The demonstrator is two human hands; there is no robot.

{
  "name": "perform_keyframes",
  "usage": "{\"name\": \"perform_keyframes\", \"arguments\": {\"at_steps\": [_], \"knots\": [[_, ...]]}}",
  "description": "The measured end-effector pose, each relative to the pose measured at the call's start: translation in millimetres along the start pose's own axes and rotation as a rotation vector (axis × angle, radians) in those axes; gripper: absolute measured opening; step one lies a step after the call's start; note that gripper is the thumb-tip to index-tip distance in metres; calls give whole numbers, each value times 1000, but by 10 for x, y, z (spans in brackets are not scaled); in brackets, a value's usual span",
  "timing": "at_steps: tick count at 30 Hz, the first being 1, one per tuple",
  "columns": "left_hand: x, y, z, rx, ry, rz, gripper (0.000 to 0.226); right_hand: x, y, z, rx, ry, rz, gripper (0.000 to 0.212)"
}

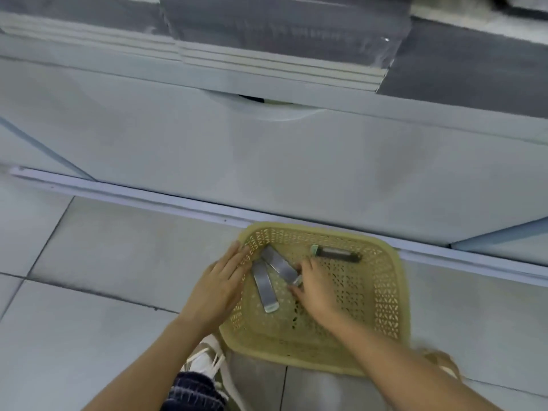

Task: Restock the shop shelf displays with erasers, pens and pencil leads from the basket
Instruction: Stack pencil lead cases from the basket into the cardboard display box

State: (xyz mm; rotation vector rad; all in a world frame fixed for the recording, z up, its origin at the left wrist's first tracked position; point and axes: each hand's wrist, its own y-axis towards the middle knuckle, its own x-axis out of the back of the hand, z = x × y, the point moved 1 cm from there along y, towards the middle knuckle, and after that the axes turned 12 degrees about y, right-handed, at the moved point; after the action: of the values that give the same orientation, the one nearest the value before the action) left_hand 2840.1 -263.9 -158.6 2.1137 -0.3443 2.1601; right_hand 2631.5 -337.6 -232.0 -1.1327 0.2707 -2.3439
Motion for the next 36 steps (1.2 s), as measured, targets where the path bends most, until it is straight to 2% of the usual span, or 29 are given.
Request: {"name": "perform_keyframes", "arguments": {"at_steps": [3,6,11,15,16,20,22,26,28,30,33,36], "knots": [[6,-36,39,-12,31,23,48,98,89,-54,-54,148,69,33],[-11,-64,73,54,-5,62,49,266,112,-88,-59,237,135,32],[-16,-99,87,70,-57,93,57,93,-35,82,-49,247,159,37],[-32,-141,105,67,-106,110,60,-241,-160,303,-47,78,111,73],[-31,-145,106,64,-116,115,60,-302,-175,345,-36,37,85,74],[-12,-149,99,65,-159,120,61,-399,-204,444,-10,-32,81,57],[-3,-140,94,73,-162,82,52,-355,-175,438,13,-29,119,50],[48,-36,63,62,-87,-15,48,-121,-73,359,-50,98,306,45],[36,78,-24,-19,-44,-18,47,19,-35,297,-101,122,425,47],[-35,208,-184,-123,-11,93,47,141,-19,227,-103,115,486,47],[-207,366,-438,-180,149,344,46,269,-60,108,-74,108,538,42],[-333,448,-606,-161,175,408,38,330,-148,-35,-14,50,535,38]]}}
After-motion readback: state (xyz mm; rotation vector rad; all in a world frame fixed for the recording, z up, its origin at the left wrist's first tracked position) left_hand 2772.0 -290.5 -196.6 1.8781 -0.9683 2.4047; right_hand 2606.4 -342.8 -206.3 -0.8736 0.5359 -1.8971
